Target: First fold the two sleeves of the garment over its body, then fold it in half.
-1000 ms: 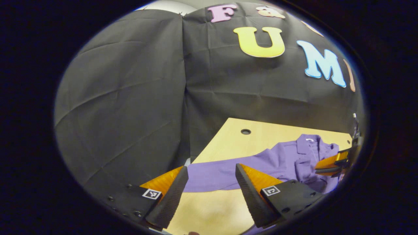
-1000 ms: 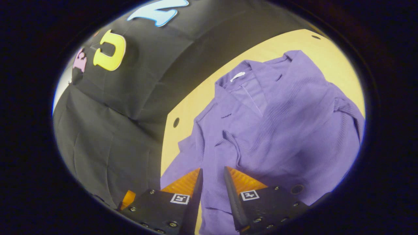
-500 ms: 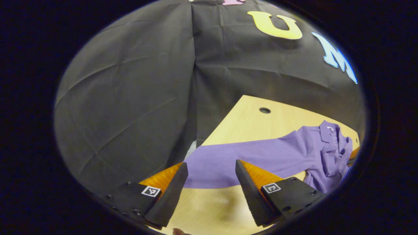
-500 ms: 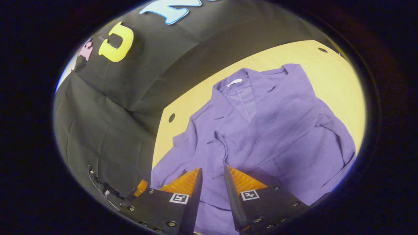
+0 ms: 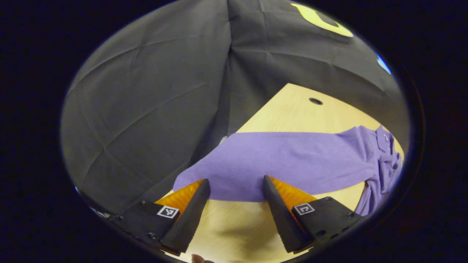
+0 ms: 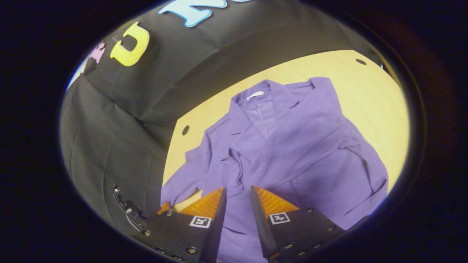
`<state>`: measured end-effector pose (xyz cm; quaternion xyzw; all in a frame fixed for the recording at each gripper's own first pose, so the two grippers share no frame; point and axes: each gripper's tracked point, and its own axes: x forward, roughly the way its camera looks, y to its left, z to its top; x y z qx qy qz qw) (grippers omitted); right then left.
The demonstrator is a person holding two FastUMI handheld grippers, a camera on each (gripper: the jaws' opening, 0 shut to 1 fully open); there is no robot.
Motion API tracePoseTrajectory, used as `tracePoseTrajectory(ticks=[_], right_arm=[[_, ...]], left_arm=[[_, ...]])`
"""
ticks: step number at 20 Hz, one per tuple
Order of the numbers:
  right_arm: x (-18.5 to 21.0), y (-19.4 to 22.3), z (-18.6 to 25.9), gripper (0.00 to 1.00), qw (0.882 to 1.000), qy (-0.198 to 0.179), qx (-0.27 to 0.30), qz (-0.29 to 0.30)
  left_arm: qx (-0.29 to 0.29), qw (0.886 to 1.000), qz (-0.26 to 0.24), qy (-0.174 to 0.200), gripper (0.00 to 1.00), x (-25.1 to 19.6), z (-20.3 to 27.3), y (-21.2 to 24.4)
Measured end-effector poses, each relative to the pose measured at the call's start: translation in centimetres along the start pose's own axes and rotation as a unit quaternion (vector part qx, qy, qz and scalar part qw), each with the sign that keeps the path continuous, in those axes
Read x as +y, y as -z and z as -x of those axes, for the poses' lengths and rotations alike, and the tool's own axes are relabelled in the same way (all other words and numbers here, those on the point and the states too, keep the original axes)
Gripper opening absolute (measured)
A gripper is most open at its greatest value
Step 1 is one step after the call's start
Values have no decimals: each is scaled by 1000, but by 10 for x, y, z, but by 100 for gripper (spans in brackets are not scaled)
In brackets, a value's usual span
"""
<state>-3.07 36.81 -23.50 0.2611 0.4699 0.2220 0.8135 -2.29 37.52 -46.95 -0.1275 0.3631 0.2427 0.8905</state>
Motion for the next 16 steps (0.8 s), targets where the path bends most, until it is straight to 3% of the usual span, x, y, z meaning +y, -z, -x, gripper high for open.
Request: tracePoseTrajectory(ticks=[3,6,7,10,12,14,16], right_arm=[[-3,5,-1,43,1000,1,9,7],[-3,8,0,43,1000,-3,15,8],[-3,8,0,43,1000,-4,16,8],[-7,6,2,43,1000,-5,18,12],[-10,5,4,43,1000,-4,18,15],[-12,3,6,43,1000,-4,18,17],[-14,1,10,43,1000,-5,14,15]], left_arm=[[-9,1000,-3,0,100,1,4,1],[-6,1000,-5,10,94,-2,7,-4],[-5,1000,-7,15,80,-4,7,-3],[3,1000,-10,27,64,-6,9,-7],[2,999,7,45,63,-11,10,-9],[1,999,26,42,11,-14,6,-12],[10,999,14,27,7,-13,5,-7]])
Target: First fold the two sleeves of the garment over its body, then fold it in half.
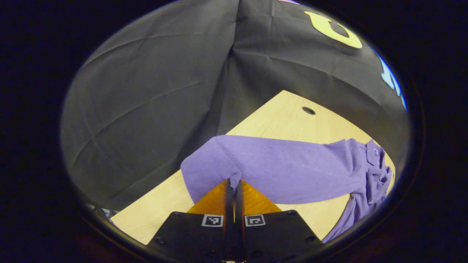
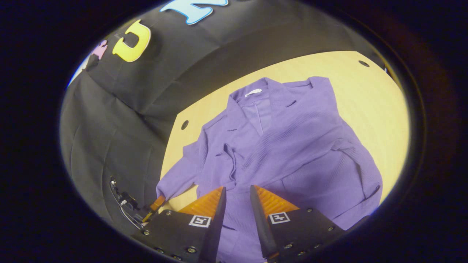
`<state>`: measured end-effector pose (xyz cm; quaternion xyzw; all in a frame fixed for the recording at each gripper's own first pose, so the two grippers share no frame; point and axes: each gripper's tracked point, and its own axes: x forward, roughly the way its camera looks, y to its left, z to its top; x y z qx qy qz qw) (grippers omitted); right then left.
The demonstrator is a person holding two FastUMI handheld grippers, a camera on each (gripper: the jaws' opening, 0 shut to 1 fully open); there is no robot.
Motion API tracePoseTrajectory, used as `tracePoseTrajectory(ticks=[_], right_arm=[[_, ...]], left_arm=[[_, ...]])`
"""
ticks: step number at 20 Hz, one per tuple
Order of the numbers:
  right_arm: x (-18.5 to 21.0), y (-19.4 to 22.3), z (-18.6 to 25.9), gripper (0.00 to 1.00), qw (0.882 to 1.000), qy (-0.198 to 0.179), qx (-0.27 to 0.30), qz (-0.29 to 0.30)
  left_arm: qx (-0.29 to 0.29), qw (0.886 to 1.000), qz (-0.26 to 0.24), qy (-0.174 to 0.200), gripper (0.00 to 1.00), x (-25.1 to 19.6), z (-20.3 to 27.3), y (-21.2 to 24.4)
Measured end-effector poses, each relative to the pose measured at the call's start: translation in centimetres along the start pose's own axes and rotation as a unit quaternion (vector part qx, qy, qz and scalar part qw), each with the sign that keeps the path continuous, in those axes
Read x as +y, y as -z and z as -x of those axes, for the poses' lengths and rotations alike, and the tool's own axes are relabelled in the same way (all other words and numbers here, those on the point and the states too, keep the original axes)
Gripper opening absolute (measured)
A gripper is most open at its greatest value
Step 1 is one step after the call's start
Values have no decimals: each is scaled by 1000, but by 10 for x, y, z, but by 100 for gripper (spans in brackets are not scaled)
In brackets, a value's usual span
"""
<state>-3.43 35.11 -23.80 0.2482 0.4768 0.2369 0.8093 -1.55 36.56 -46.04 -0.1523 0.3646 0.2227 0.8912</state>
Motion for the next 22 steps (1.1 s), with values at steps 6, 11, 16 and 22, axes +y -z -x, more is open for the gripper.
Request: tracePoseTrajectory(ticks=[6,11,16,22], right_arm=[[-12,-10,10,43,1000,0,-11,-9],[-23,-16,18,43,999,-1,-21,-25],[-38,-23,31,43,999,-3,-34,-36],[-78,-29,60,43,996,13,-55,-65]], left_arm=[[-1,999,-35,-11,7,-25,11,-16],[-38,997,-62,33,7,-86,41,-47],[-66,990,-87,87,7,-162,66,-70],[-75,978,-112,157,7,-268,96,-69]])
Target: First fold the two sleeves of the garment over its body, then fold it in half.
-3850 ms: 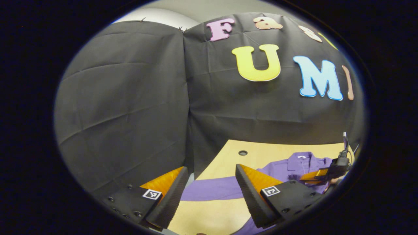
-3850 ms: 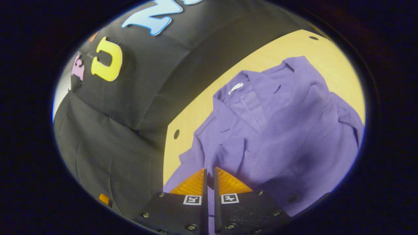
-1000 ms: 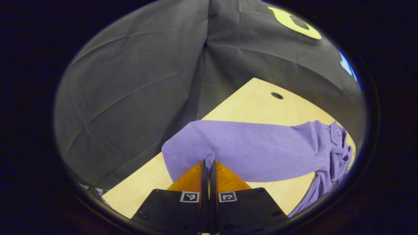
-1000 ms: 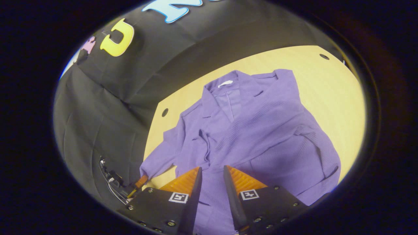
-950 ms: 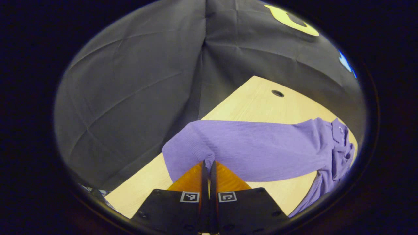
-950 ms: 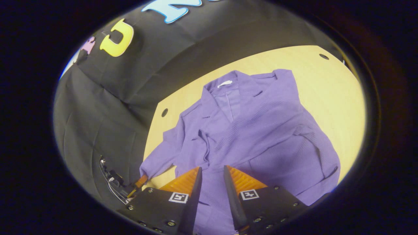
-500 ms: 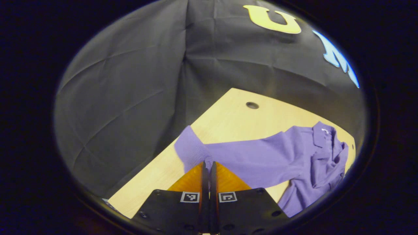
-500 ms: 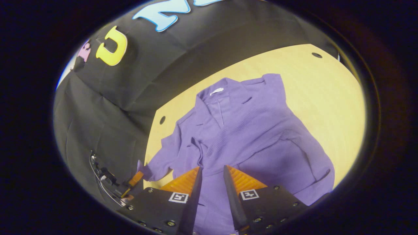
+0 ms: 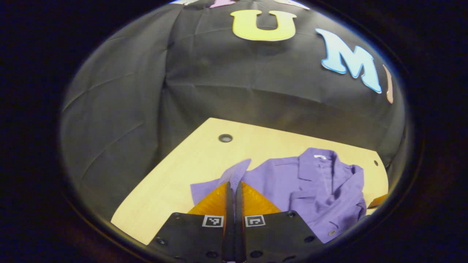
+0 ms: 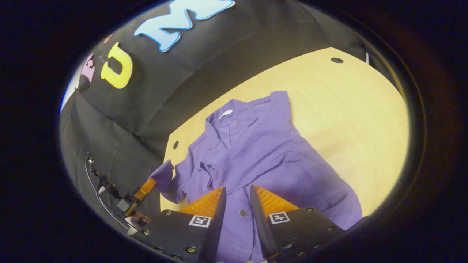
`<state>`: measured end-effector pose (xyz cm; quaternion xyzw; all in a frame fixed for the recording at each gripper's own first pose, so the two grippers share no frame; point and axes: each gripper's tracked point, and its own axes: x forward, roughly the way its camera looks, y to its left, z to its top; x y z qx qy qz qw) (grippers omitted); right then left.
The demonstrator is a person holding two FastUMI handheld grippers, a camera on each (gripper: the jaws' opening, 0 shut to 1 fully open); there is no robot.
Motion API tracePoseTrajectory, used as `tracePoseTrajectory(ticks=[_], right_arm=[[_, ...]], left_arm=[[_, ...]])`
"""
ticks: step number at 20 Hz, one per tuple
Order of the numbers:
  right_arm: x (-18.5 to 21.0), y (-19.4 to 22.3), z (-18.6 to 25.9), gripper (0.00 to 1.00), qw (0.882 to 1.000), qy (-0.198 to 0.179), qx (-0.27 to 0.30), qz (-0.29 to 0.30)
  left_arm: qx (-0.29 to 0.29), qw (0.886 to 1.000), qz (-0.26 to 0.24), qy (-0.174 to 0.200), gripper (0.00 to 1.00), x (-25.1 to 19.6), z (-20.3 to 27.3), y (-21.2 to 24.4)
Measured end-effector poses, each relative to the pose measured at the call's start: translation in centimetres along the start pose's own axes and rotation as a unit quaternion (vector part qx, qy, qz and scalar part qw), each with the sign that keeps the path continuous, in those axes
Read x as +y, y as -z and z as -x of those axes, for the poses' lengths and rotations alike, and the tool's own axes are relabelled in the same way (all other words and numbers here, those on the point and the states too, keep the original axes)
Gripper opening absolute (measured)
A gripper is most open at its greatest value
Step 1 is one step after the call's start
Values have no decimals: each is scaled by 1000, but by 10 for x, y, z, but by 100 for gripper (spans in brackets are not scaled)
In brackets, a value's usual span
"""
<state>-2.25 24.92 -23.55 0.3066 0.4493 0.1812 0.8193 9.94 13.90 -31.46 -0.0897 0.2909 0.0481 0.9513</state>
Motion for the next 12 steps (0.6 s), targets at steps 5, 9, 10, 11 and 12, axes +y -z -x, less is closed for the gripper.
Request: tracePoseTrajectory(ticks=[5,9,10,11,12], right_arm=[[-42,-7,22,43,999,19,-14,-31],[-68,-11,37,43,998,29,-24,-52],[-73,-13,41,43,998,31,-26,-56],[-78,-14,45,43,997,32,-28,-60],[-84,-16,50,43,997,34,-32,-63]], left_arm=[[0,998,-3,60,7,-96,1,-4],[4,994,-17,107,7,-169,5,1],[7,993,-22,118,7,-185,7,3],[9,991,-27,129,7,-202,10,7],[11,990,-32,140,7,-216,11,11]])
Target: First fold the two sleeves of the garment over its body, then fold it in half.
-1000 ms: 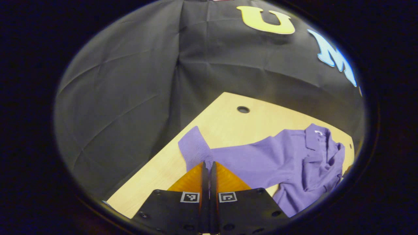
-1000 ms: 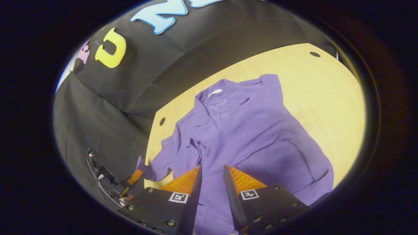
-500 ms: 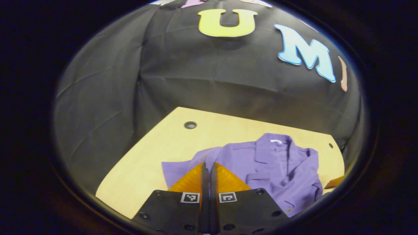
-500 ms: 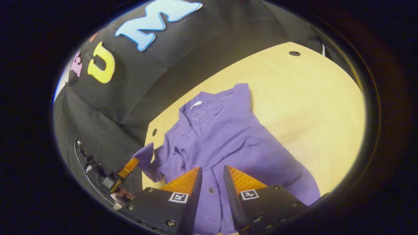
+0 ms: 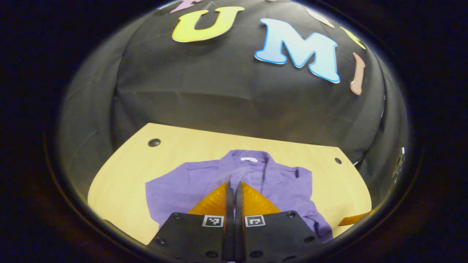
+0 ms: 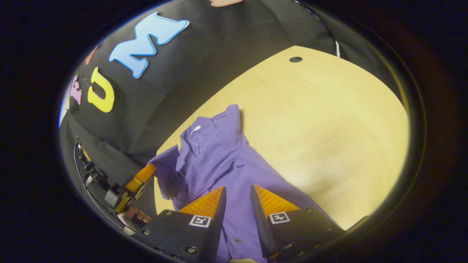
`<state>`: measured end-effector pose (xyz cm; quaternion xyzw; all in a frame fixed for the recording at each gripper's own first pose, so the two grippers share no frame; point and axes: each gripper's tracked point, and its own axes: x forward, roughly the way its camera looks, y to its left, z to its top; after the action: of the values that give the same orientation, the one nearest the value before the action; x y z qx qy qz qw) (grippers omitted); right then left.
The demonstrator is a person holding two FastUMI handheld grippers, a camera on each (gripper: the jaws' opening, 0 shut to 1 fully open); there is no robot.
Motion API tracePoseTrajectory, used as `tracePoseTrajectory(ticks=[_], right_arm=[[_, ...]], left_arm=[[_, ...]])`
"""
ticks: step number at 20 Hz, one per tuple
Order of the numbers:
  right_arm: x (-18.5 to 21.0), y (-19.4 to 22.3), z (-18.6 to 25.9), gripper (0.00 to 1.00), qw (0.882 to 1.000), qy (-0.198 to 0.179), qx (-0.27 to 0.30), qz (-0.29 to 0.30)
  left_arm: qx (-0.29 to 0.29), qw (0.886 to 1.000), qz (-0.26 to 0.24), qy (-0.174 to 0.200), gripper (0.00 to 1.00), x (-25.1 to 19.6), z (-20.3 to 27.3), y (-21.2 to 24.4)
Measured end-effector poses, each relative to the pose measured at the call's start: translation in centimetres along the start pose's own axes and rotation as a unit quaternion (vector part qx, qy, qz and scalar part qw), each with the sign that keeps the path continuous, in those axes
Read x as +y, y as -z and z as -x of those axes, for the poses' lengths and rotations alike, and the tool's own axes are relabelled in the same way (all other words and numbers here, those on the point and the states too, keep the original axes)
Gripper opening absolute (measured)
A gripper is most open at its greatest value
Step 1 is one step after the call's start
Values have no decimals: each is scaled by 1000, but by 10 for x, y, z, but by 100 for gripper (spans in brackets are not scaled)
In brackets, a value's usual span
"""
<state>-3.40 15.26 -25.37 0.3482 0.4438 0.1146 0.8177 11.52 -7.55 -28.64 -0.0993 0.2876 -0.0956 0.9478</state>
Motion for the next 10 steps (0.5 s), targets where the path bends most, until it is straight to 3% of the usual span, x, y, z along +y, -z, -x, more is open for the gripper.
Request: tracePoseTrajectory(ticks=[7,10], right_arm=[[-38,-8,24,43,1000,15,-13,-24],[-51,-8,32,43,999,21,-13,-32]], left_arm=[[24,995,-42,83,7,-118,-15,26],[39,992,-62,101,7,-152,-19,42]])
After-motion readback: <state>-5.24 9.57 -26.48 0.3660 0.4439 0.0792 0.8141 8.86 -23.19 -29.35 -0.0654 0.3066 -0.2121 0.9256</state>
